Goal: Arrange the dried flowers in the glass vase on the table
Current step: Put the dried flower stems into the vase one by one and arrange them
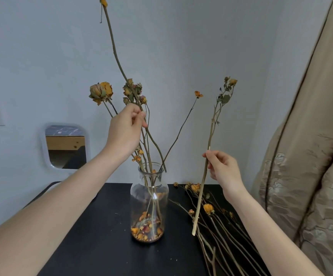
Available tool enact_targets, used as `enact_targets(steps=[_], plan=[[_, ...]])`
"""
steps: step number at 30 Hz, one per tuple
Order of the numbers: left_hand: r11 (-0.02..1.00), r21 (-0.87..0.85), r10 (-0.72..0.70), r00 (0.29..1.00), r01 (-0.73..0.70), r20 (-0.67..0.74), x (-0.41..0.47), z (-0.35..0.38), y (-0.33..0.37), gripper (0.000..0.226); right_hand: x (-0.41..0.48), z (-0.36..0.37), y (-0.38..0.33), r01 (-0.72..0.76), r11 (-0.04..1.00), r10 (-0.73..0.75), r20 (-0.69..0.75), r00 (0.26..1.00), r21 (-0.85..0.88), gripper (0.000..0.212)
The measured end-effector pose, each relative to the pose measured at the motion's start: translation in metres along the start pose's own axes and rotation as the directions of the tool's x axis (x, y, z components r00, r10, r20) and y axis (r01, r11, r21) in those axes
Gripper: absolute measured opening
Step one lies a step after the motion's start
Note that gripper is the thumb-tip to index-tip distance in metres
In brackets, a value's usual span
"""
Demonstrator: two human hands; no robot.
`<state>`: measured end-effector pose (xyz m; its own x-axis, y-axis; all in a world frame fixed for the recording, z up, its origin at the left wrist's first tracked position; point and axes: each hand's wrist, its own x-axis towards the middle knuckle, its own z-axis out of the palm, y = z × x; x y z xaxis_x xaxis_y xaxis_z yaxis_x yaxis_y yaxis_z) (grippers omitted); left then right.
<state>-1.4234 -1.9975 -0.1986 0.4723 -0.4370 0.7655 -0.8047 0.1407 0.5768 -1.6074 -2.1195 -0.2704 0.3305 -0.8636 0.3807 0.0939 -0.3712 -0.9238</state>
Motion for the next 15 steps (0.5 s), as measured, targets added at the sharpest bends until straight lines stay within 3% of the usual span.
enact_targets(steps=[7,15], plan=[[0.997,0.009,0.073,0.991,-0.072,-0.109,0.009,-0.011,0.011,0.008,0.000,0.001,0.004,-0.009,1.000,0.009,-0.006,1.000,-0.027,0.019],[0.999,0.038,0.019,1.000,-0.018,-0.018,0.000,0.000,-0.004,0.016,-0.003,0.009,0.006,-0.018,1.000,0.018,0.013,1.000,-0.017,0.019]])
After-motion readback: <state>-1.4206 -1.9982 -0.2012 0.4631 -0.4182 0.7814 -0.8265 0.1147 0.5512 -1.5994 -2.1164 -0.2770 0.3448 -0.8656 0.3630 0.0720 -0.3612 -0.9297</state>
